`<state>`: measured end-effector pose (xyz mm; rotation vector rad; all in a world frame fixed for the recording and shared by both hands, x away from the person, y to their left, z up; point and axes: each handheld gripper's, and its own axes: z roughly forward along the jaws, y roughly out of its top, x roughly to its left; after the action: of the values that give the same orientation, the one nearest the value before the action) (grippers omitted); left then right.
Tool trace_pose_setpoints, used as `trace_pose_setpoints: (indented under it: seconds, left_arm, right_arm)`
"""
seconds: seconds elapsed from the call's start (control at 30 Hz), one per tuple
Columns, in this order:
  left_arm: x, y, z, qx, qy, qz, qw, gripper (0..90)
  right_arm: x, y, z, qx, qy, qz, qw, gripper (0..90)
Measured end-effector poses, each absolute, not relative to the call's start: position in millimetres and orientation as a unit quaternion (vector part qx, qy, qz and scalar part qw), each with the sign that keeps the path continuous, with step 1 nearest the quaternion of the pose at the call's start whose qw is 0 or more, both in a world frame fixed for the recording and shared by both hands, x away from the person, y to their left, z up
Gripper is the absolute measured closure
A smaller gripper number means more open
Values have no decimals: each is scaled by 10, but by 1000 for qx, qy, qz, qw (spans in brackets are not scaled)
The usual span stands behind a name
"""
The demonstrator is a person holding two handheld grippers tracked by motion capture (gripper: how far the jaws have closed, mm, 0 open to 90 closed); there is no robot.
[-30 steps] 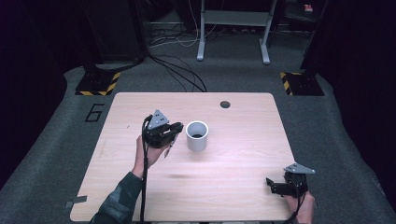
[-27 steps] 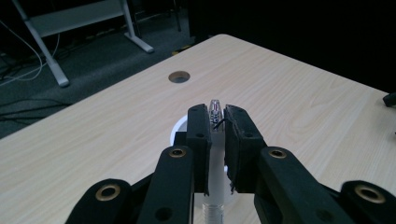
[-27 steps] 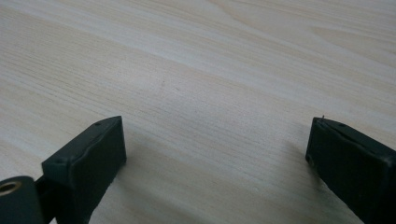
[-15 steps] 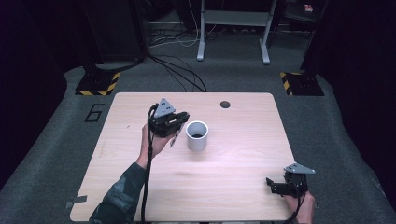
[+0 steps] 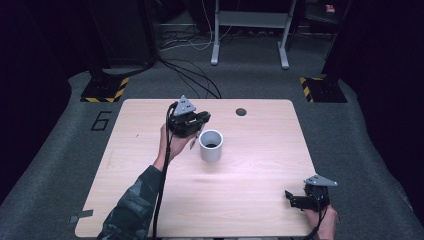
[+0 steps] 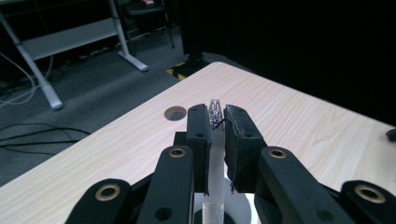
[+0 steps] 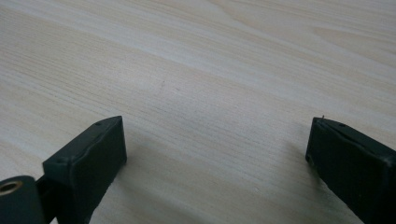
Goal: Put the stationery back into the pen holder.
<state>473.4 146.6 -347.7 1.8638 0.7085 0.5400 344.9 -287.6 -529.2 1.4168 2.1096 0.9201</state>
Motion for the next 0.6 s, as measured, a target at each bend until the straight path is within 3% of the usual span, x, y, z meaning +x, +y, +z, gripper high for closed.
trace_pose_setpoints:
  seconds: [0.6]
  left_arm:
    - [4958,1280,-3435,775,287,220,519,808]
  right_arm:
    - [3450,-2877,-5292,511,762,332,218,47]
